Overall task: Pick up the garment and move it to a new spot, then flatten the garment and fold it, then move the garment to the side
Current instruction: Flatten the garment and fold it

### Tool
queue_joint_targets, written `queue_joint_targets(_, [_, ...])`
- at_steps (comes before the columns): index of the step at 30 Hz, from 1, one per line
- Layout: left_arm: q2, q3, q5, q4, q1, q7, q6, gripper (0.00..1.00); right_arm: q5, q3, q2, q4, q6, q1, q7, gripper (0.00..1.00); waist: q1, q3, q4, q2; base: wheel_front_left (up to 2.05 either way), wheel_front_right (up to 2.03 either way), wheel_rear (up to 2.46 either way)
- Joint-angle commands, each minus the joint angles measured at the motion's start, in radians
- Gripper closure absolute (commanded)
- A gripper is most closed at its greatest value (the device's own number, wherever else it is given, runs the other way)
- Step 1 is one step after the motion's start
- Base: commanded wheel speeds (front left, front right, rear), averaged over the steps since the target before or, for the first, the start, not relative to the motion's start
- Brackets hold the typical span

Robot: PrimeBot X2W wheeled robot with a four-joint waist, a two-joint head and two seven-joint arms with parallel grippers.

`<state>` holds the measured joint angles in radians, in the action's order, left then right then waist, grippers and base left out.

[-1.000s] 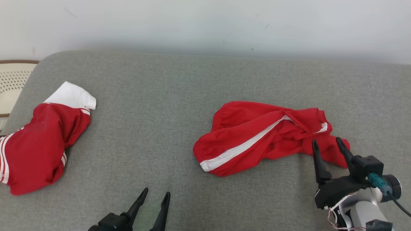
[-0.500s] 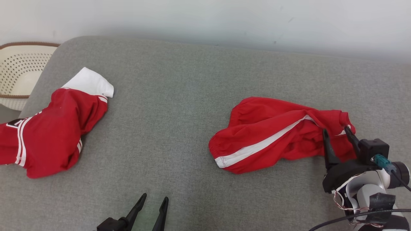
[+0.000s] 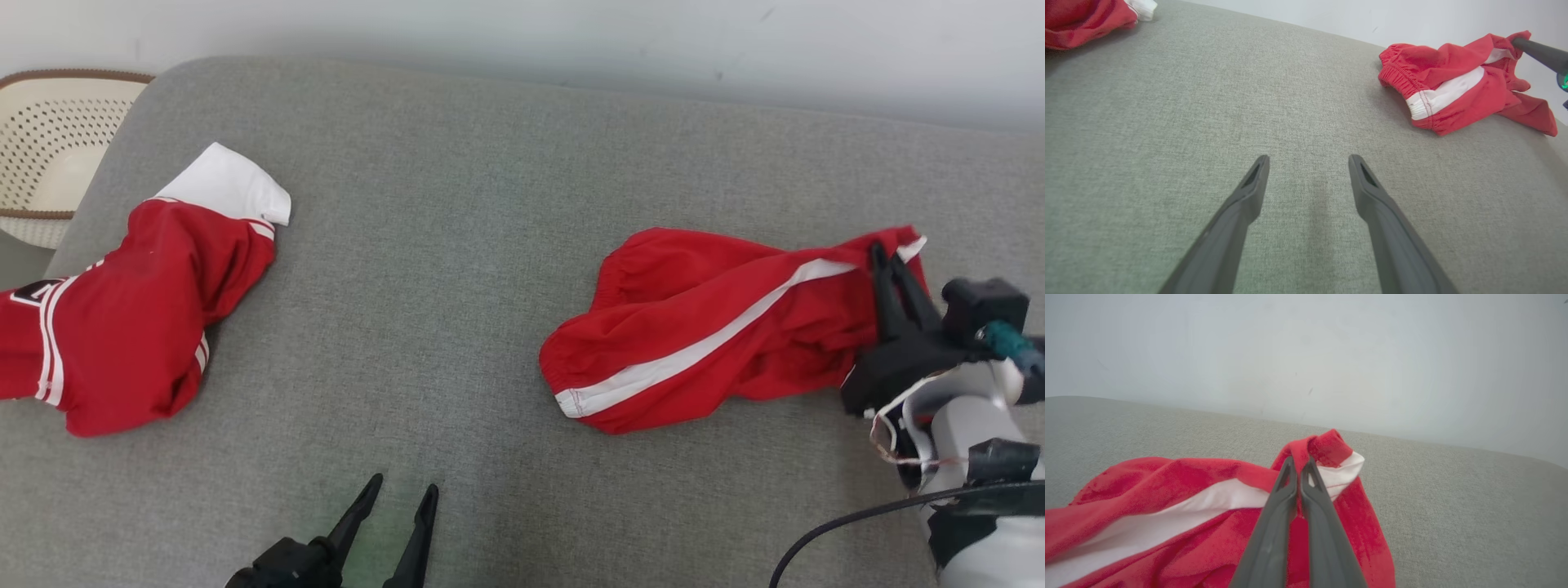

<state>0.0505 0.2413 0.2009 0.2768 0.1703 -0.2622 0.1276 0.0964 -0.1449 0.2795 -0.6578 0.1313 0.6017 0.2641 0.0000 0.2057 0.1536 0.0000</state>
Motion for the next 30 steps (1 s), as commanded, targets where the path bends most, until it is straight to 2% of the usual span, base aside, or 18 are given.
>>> queue_joint_targets(1, [0.0,0.012,0.008,-0.001,0.013,-0.004,0.001,0.0,-0.009,-0.002,0.01,-0.003,-0.001,0.035,0.0,1.0,0.0,0.015,0.014,0.0,0.0,0.0,0.0])
queue_joint_targets(7, [0.0,0.053,0.025,0.005,0.039,-0.004,0.001,0.0,-0.04,0.029,0.034,-0.118,-0.001,0.153,0.0,1.0,0.0,0.043,0.067,0.0,0.0,0.0,0.0])
queue_joint_targets(8, [0.001,0.06,0.027,0.006,0.042,-0.004,0.001,0.0,-0.045,0.041,0.036,-0.147,-0.001,0.171,0.0,0.82,0.0,0.047,0.078,0.0,0.0,0.0,0.0])
queue_joint_targets(9, [0.001,0.064,0.03,0.006,0.044,-0.004,0.001,0.0,-0.054,0.056,0.038,-0.18,-0.001,0.19,0.0,0.19,0.0,0.049,0.087,0.0,0.0,0.0,0.0])
queue_joint_targets(10, [0.001,0.065,0.035,0.004,0.046,-0.004,0.001,0.0,-0.068,0.068,0.04,-0.209,-0.001,0.205,0.0,0.0,0.0,0.052,0.095,0.0,0.0,0.0,0.0])
queue_joint_targets(14, [0.0,0.065,0.036,-0.001,0.044,-0.004,-0.003,0.0,-0.099,0.119,0.033,-0.231,-0.001,0.243,0.0,0.0,0.0,0.053,0.107,0.0,0.0,0.0,0.0])
queue_joint_targets(19, [0.0,0.05,0.036,-0.002,0.019,-0.004,-0.009,0.0,-0.106,0.181,0.009,-0.171,-0.001,0.195,0.0,0.0,0.0,0.033,0.089,0.0,0.0,0.0,0.0])
queue_joint_targets(30, [0.0,0.04,0.022,-0.001,0.002,-0.004,-0.007,0.0,0.031,0.119,-0.027,-0.047,-0.001,-0.064,0.0,0.0,0.0,-0.013,-0.01,0.0,0.0,0.0,0.0])
